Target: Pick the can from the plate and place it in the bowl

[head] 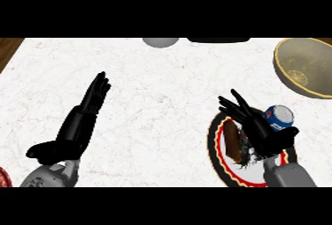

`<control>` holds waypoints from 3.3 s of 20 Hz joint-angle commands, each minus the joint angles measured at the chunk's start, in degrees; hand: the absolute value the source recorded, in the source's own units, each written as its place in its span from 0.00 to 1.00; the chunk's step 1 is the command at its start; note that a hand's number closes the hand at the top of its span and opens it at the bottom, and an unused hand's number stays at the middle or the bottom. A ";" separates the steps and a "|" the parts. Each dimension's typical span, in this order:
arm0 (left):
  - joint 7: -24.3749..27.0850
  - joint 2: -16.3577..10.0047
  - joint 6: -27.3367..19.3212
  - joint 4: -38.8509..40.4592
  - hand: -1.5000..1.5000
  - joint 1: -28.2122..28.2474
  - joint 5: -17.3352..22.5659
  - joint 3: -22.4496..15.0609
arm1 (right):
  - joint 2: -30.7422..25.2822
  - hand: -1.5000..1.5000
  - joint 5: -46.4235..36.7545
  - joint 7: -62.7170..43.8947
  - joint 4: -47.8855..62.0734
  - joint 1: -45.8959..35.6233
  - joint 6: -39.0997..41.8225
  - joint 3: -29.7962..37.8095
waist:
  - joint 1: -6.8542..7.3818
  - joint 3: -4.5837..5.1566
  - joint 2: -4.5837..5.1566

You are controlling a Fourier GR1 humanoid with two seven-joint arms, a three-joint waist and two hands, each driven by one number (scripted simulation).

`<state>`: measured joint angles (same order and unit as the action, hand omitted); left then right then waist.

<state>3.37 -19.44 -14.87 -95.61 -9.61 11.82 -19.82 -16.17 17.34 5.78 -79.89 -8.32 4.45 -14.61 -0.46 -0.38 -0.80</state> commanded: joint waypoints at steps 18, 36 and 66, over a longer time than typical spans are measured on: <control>-1.35 -7.66 1.47 7.89 0.50 -2.02 6.88 21.06 | -12.62 0.00 -31.53 -21.22 -37.14 -3.08 -14.71 -4.13 | -0.42 0.48 0.38; 0.84 -7.50 4.56 10.13 0.50 -1.28 6.60 22.26 | -46.32 0.00 2.18 -59.33 -46.45 -10.61 25.89 11.50 | 0.24 0.52 0.63; 0.26 -1.88 8.78 11.17 0.50 -2.81 0.98 26.61 | -25.82 0.00 -29.78 -38.45 -26.88 -2.13 33.36 9.62 | 0.54 0.37 0.81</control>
<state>2.99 -23.05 -6.02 -84.00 -13.55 14.14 7.01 -45.32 -6.50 -37.26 -108.92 -11.89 37.86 -4.65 0.08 -0.01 0.02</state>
